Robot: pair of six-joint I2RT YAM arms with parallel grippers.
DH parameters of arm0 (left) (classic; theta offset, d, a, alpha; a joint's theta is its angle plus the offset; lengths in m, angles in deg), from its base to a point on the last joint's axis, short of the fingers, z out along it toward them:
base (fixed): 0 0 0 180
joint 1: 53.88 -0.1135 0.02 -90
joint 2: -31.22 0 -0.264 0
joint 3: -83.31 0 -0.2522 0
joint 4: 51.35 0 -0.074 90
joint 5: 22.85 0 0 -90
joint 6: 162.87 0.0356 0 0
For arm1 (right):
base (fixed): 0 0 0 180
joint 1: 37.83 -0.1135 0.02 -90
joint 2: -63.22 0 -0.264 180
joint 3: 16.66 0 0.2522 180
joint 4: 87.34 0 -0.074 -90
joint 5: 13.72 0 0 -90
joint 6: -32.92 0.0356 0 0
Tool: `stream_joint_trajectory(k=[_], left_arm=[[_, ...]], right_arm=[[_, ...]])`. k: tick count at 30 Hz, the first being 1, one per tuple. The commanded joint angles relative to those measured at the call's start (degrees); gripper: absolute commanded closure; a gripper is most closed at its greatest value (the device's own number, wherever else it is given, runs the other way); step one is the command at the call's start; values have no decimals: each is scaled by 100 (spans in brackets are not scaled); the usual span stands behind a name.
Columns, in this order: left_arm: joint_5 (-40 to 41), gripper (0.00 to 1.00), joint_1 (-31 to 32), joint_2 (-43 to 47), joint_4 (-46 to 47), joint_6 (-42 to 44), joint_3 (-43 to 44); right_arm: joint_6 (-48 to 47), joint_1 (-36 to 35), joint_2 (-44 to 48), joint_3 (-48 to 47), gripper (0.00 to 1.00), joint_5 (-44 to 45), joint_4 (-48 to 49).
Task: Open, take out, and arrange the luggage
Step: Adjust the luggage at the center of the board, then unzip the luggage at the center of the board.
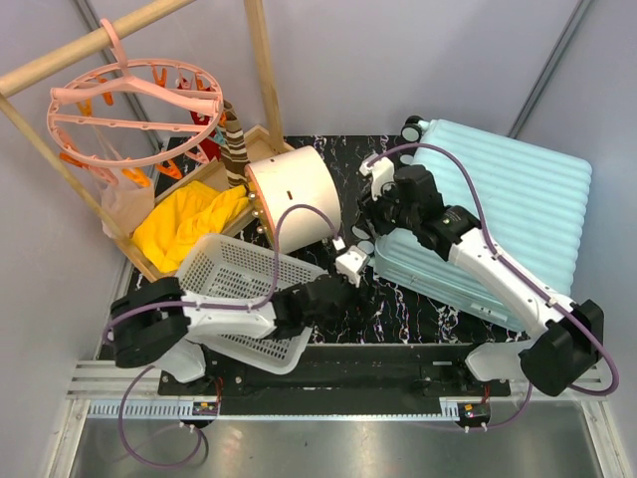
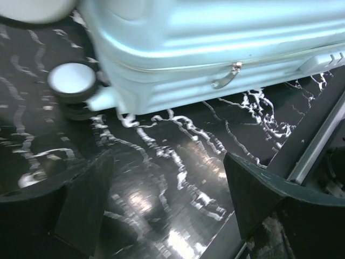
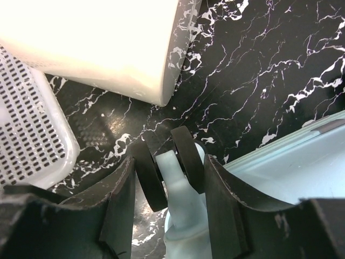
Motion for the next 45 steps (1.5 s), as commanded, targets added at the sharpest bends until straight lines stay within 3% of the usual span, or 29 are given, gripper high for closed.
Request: stream_joint_trajectory(k=[1,5,9,13,24,30,36,43,45], left_arm=[[590,14,238,-607,1228,-528,487],[687,14,352,-1047,1573,-669,803],[819,14,422,-1644,1590,-660,1400],[722,16,510,-1926,1503,-757,1700],[810,21,625,-2515,642,-977,2298],[1197,30,625,-2586,325,-836,2562],[1460,44,616,-2647,317,-695,2685],[1996,69,607,-2463,237,-660,2475],[2015,81,607,-2349,438,-617,2300]], right_arm=[[1462,111,470,-58,70,401,-829],[1637,102,839,-191,30,735,-830],[1857,111,1287,-252,22,1401,-829],[1910,120,1587,-296,19,1860,-952],[1928,120,2193,-59,19,1966,-996],[1981,120,2281,72,19,1878,-953],[2016,120,2229,152,19,1799,-900],[2077,120,2238,152,19,1746,-873],[2095,120,2220,178,18,1746,-856]])
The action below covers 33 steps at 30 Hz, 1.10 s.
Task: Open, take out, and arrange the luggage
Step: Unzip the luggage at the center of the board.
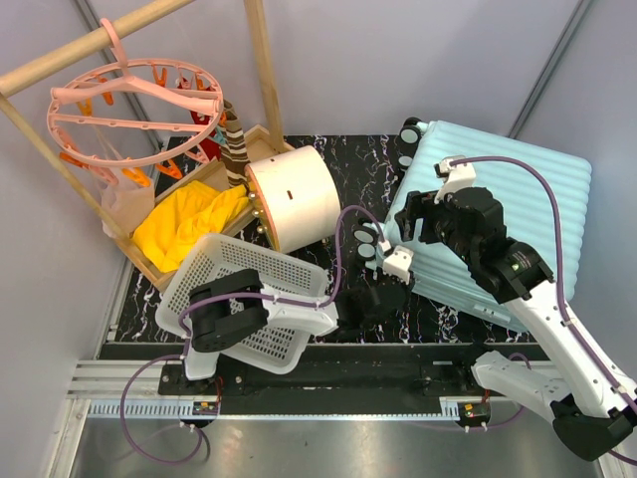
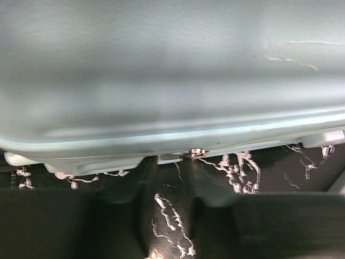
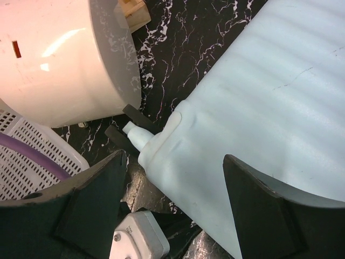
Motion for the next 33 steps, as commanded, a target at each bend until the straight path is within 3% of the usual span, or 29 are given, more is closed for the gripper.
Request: stream_joint_trajectory(k=[1,5,11,15,16,19,28,30,33], left_arm=[[561,85,4,274,528,133,-204],[465,100,4,476,1125,396,-538],[133,100,4,732,1880,326,-1118],[-1212,76,48,390,2497,528,-1075],[-1258,62,56,337,2524,555,-1049],[-1144,53,57,266,2340,608,-891],[-652,45,57,55,1733,529,-521],[-424,52,57,-59,1454,503,-311],[-186,55,57,-173,986,344,6]], right_arm=[[108,6,4,45,19,-5,182],[126,15,-67,89,19,-31,217],[143,15,-119,142,18,-57,261],[161,15,-190,107,19,-101,297],[170,15,-190,98,19,-153,297],[205,24,-102,124,18,-207,305],[240,6,127,168,18,-233,305],[240,15,135,177,18,-224,297],[223,15,153,177,18,-242,314]])
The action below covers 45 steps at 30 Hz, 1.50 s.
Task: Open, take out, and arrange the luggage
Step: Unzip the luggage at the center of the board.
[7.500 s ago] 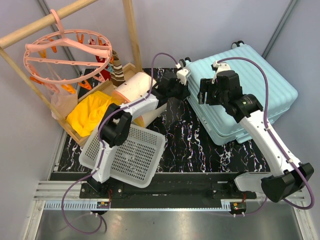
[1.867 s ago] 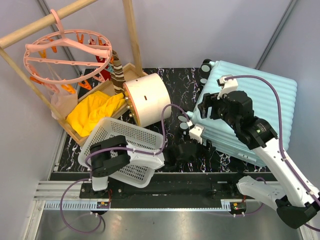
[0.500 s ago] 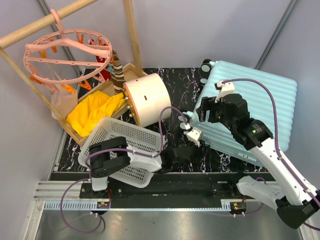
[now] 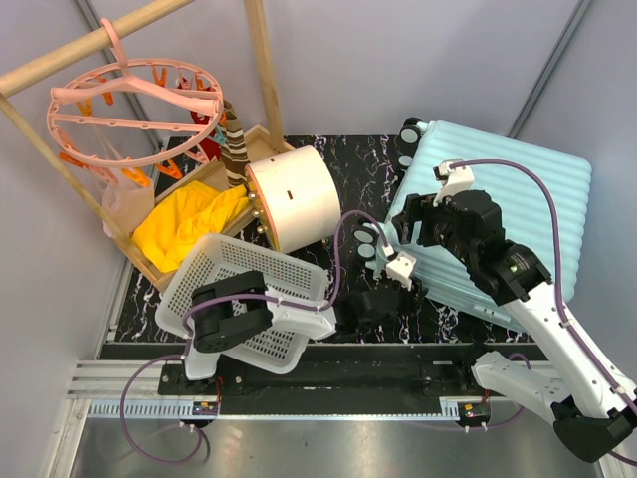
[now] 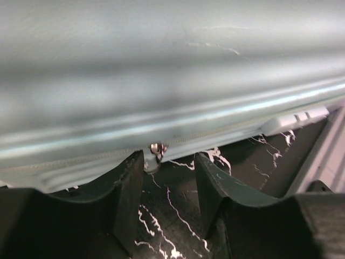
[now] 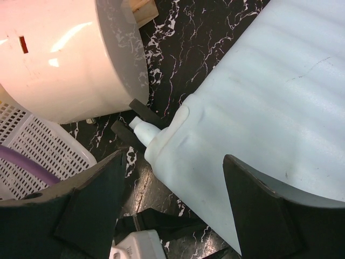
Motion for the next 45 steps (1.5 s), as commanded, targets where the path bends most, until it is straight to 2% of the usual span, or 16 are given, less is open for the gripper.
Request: stream_joint_trajectory(k=[1,8,15,18,22,26,37,45], left_arm=[[527,55,8,-191,-332,-156,505],[1027,62,8,-332,-630,-367,794],[870,62,8,-446,-367,-385,918],[878,67,8,-499,-385,-403,988],[1115,80,8,-446,-402,-525,901],[1265,100,8,-253,-78,-517,629],[1774,100,8,520,880,-368,-540],[2126,100,-35,915,890,-368,-1173]], right_arm=[[13,15,103,15,18,-61,242],[-23,15,164,121,18,-25,277],[-102,15,182,191,18,63,286],[-128,15,173,209,18,89,277],[-137,15,182,244,18,115,277],[-137,15,173,270,18,150,277],[-102,15,138,296,18,168,286],[-276,15,-29,261,18,-209,365]])
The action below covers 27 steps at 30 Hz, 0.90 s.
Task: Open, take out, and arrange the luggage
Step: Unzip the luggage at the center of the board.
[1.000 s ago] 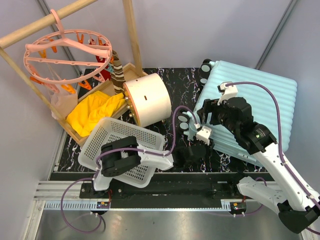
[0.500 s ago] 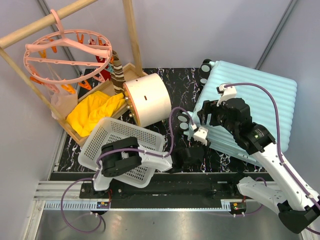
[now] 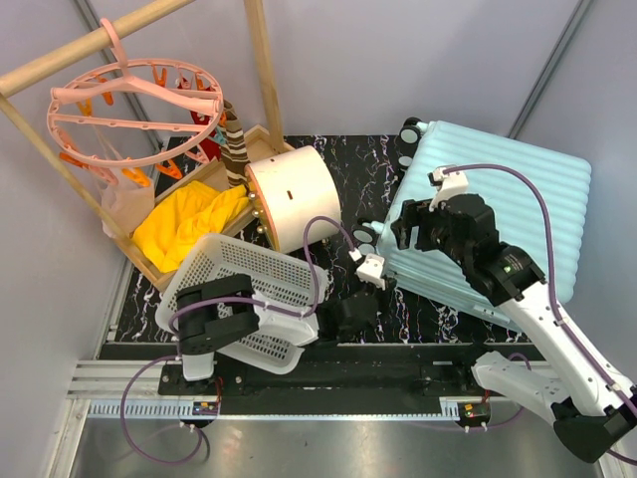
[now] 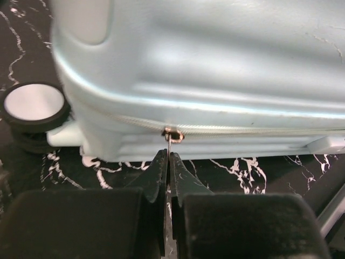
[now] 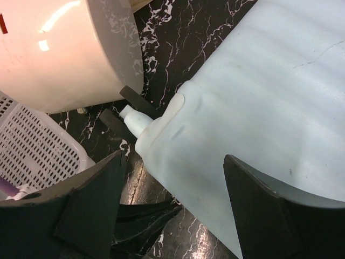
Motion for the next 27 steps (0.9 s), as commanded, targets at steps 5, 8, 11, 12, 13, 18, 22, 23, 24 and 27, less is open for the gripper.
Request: stream_joint_trajectory(k=[5,8,11,12,13,18,22,23,24,27], left_arm=[[558,100,-366,832,415,4,-655],[154,100,-542,1008,679,109,-945],[-241,100,-735,1140,688,30,-1095],[-321,100,-771,1175,705,-14,-1173],[-521,100,-824,1210,740,-23,-1209],[-997,100,-1114,1404,574,-40,-1306],[-1402,100,-1334,1491,599,-128,-1367],[-1446,100,-1360,1492,626,-111,-1402],[-1542,100,-1369,1509,713,-85,-1429],[-1744,100,-1404,1544,854,-84,-1525]], right_arm=[[-578,6,-182,-110,18,-971,435],[-851,6,-332,-172,20,-1376,532],[-1236,-2,-534,-321,19,-1649,567],[-1238,-11,-595,-374,19,-1675,559],[-1447,-3,-735,-505,19,-1667,567],[-2151,-20,-1184,-892,17,-1719,427],[-2407,-20,-1869,-1436,15,-1930,-54],[-2477,-20,-1975,-1516,14,-2009,-117],[-2521,-20,-2167,-1552,14,-2210,-161],[-2635,-20,-2519,-1701,13,-2500,-276]])
